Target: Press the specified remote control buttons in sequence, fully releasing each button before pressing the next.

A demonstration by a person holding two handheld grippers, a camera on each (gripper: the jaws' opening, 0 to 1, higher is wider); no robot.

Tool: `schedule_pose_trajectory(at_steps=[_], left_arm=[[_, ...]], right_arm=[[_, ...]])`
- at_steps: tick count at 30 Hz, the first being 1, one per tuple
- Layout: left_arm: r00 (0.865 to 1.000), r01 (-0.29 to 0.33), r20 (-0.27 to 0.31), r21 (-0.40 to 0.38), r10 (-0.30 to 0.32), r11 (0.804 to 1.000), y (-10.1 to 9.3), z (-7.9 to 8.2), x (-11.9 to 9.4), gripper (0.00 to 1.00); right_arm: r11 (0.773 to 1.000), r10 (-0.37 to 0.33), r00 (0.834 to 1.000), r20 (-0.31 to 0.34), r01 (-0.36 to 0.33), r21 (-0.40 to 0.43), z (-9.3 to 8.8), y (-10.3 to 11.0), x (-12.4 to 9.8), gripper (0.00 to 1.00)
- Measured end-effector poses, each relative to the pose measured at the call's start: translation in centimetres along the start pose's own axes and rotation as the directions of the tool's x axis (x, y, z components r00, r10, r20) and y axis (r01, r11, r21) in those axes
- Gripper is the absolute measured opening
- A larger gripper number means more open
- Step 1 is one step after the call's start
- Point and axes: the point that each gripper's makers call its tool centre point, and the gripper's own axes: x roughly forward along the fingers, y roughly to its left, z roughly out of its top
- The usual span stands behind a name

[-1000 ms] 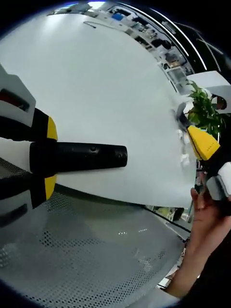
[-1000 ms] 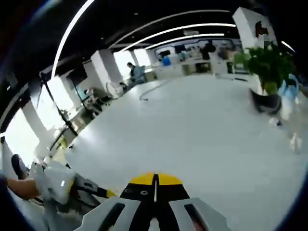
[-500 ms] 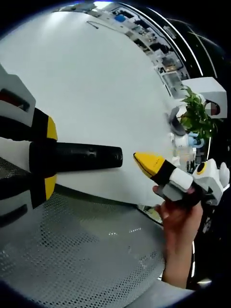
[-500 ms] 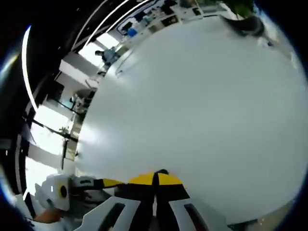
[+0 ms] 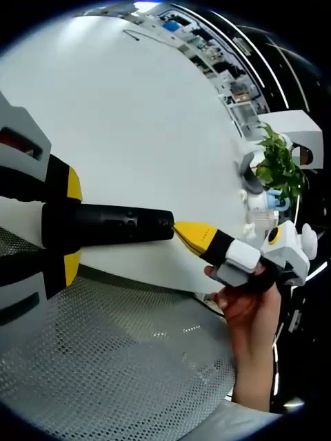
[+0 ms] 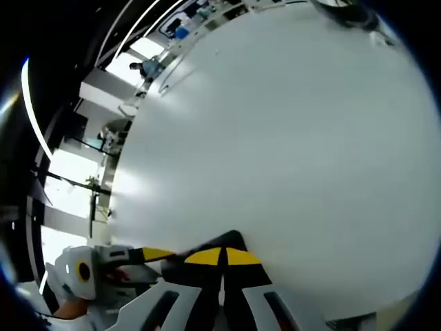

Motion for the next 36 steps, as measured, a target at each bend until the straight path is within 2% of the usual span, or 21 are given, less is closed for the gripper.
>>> schedule_pose_trajectory(at_steps=[6, 15, 18, 21, 23, 29, 34, 36], left_arm=[[1.0, 0.003, 0.008, 0.002, -0.003, 1.0, -0.04, 0.13, 0.09, 0.25], [1.0, 0.004, 0.01, 0.002, -0.004, 1.0, -0.04, 0.15, 0.13, 0.25], [1.0, 0.003, 0.011, 0.0, -0.003, 1.0, -0.05, 0.14, 0.11, 0.25], [1.0, 0.003, 0.011, 0.0, -0.003, 1.0, -0.06, 0.15, 0.11, 0.25], [1.0, 0.003, 0.011, 0.001, -0.003, 1.0, -0.05, 0.15, 0.11, 0.25], [1.0, 0.002, 0.013, 0.0, -0.002, 1.0, -0.05, 0.16, 0.09, 0.25], [1.0, 0.002, 0.012, 0.001, -0.002, 1.0, -0.04, 0.16, 0.09, 0.25], [1.0, 0.002, 0.013, 0.001, -0.002, 1.0, -0.03, 0.16, 0.09, 0.25]], right_arm=[[0.999, -0.022, 1.0, 0.01, 0.023, -0.033, 0.28, -0.33, 0.17, 0.0], [1.0, -0.012, 1.0, 0.007, 0.012, 0.011, 0.23, -0.71, 0.31, 0.0], [1.0, -0.027, 0.999, 0.02, 0.027, -0.011, 0.08, -0.63, 0.38, 0.0], [0.994, -0.054, 0.998, 0.029, 0.057, -0.09, 0.13, -0.54, 0.45, 0.0], [0.994, -0.056, 0.998, 0.027, 0.058, -0.093, 0.14, -0.47, 0.46, 0.0], [0.996, -0.052, 0.998, 0.021, 0.053, -0.073, 0.24, -0.64, 0.35, 0.0], [1.0, -0.023, 0.999, 0.023, 0.023, 0.015, 0.33, -0.82, 0.27, 0.0], [1.0, -0.024, 0.999, 0.023, 0.024, 0.012, 0.28, -0.72, 0.27, 0.0]])
